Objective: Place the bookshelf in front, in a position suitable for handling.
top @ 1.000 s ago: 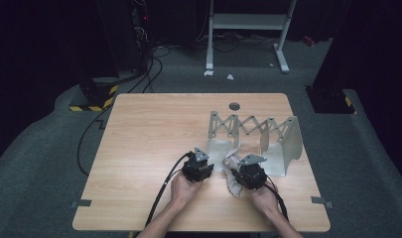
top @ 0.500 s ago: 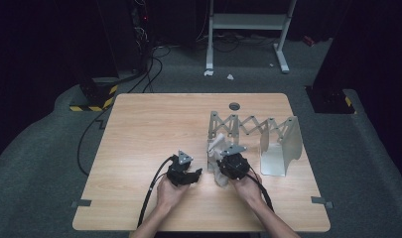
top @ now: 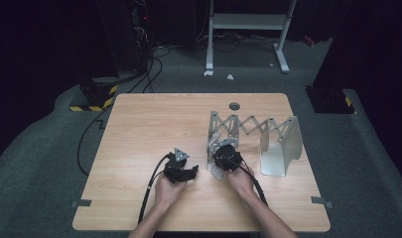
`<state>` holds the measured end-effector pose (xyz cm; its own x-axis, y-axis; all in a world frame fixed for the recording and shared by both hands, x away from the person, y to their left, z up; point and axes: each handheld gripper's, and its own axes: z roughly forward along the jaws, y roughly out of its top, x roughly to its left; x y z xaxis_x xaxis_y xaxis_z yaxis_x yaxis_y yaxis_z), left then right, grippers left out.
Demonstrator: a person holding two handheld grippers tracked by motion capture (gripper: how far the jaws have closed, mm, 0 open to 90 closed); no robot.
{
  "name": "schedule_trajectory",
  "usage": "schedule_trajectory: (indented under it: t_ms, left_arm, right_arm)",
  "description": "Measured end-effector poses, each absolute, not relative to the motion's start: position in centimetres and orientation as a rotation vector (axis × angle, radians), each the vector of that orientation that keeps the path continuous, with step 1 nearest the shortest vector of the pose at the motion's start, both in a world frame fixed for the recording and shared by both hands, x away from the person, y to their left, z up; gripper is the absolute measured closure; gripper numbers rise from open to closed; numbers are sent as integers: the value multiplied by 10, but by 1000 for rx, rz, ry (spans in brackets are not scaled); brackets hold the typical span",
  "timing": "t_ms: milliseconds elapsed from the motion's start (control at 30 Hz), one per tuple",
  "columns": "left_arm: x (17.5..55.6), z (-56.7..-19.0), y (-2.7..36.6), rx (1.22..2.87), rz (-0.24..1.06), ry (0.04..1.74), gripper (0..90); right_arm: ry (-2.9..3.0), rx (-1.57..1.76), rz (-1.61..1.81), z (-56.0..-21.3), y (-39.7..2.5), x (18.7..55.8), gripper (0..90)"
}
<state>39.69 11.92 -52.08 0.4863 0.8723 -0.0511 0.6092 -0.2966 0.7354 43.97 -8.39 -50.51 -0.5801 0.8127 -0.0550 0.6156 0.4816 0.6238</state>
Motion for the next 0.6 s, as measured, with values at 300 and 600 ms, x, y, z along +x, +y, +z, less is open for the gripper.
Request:
schedule_trajectory:
  t_ms: [300,600]
  left_arm:
    - [408,-514,125,2054,460,1249,335]
    - [409,-524,123,2027,555,1260,332]
  right_arm:
    - [2462,1178,805,-501,-95,424,751]
    - [2323,1258,826,-495,-80,455,731]
